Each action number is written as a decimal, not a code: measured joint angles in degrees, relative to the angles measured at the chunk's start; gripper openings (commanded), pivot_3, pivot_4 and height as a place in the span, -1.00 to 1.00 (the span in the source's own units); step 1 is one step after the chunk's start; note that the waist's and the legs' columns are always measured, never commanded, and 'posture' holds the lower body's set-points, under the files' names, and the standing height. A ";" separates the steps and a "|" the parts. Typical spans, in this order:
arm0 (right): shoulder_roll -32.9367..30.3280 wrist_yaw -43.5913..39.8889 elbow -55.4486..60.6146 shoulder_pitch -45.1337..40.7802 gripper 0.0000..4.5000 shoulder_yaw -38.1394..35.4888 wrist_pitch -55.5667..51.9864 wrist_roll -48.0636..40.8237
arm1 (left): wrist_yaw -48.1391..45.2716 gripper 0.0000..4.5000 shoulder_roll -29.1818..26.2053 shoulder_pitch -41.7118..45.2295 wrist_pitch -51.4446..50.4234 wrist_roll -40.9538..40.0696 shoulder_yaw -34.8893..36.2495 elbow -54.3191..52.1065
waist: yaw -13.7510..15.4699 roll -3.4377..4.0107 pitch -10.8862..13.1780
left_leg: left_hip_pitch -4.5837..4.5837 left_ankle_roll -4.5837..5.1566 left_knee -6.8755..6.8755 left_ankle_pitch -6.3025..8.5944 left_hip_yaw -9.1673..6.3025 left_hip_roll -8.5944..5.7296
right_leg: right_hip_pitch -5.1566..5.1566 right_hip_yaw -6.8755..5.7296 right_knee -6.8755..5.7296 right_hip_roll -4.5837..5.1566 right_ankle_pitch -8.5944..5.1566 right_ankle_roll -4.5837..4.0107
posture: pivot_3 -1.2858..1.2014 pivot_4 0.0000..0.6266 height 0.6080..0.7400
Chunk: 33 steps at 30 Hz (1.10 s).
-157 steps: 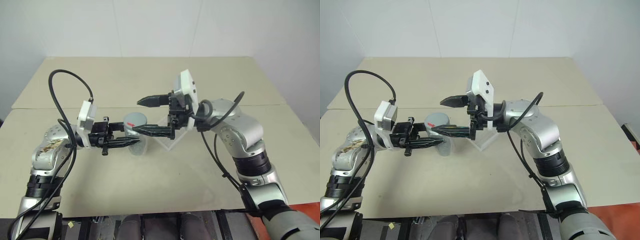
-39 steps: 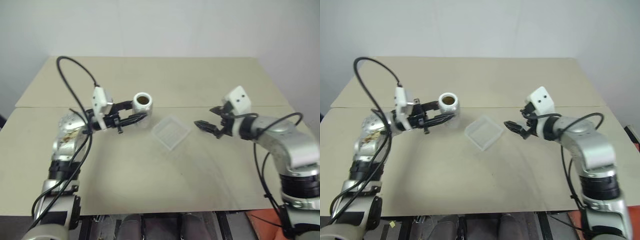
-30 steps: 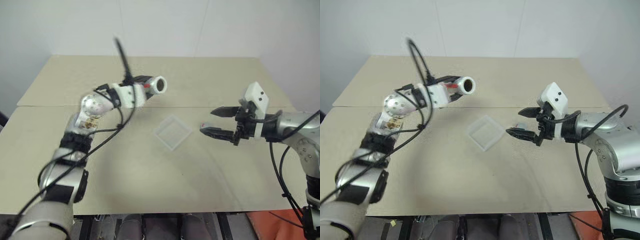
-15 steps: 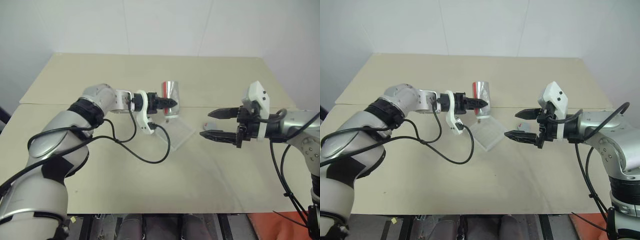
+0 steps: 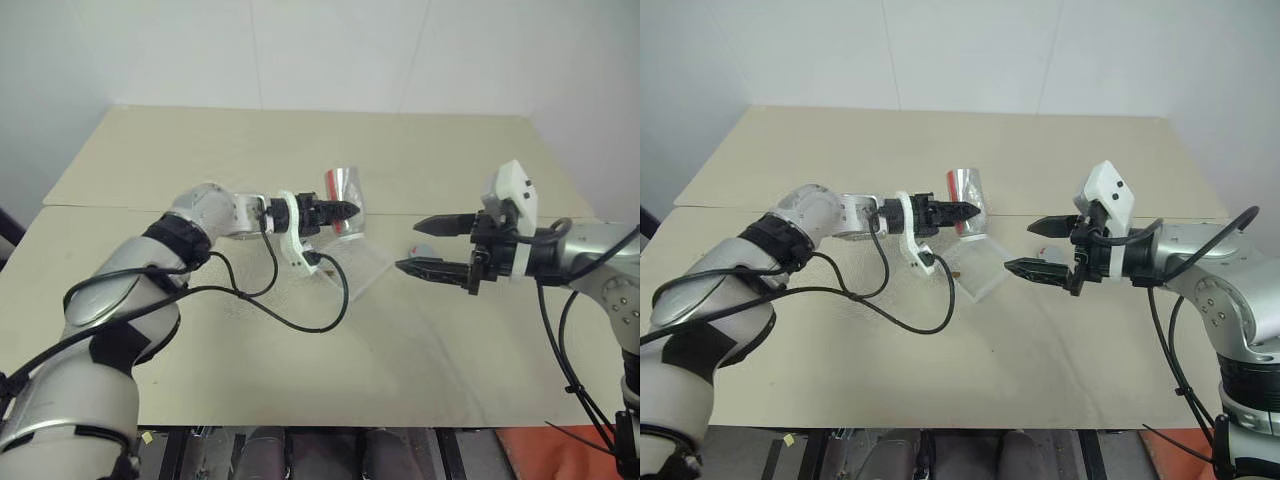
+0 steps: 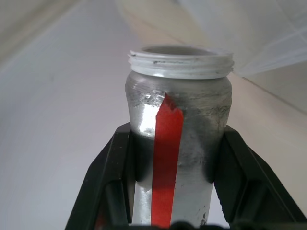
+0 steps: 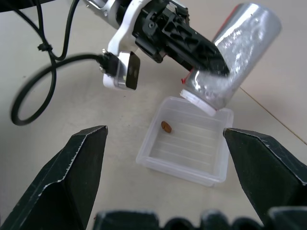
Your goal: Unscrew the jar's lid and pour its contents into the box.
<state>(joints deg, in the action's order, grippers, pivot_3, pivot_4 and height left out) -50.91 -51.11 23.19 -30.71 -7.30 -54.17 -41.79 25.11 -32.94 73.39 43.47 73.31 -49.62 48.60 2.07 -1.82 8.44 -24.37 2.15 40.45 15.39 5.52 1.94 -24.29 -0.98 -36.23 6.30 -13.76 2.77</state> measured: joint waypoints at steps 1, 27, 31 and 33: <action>0.31 0.25 0.00 0.00 0.99 0.02 0.00 0.00 | -1.78 -0.17 0.01 -0.71 0.52 -3.78 2.42 0.96 | -0.02 0.00 0.00 | -0.01 0.00 0.03 0.00 0.00 0.01 | 0.00 -0.02 -0.01 0.00 0.00 0.00 | 0.03 -0.52 1.00; 4.33 1.61 -1.03 -0.66 0.99 1.44 1.80 0.59 | -52.88 -0.17 11.02 -42.17 -52.07 -90.00 50.14 -36.78 | -1.49 0.03 -0.02 | 0.16 0.01 0.32 0.01 -0.52 0.01 | 0.13 0.06 -0.40 -0.01 0.00 0.00 | 0.03 -0.52 1.00; 4.33 1.64 -0.96 -0.60 0.99 1.44 1.82 0.58 | -52.54 -0.17 14.43 -46.88 -49.87 -89.85 50.80 -37.00 | -1.13 0.02 -0.02 | 0.13 0.02 0.34 0.01 -0.53 -0.01 | 0.15 0.05 -0.37 0.01 0.00 0.00 | 0.03 -0.52 1.00; 4.33 1.65 -0.65 -0.48 0.99 1.44 1.82 0.55 | -52.44 -0.17 16.23 -47.73 -46.70 -89.34 50.94 -36.59 | -1.04 0.02 -0.02 | 0.14 0.03 0.34 0.02 -0.53 -0.01 | 0.17 0.05 -0.36 0.01 0.00 0.00 | 0.03 -0.52 1.00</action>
<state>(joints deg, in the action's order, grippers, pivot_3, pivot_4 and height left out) -46.58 -49.46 22.54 -31.19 -5.86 -52.36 -41.24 -27.33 -16.72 25.66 -3.24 -16.03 1.32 12.00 1.04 -1.79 8.42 -24.23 2.18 40.79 15.40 5.00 1.93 -24.13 -0.92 -36.60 6.32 -13.76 2.78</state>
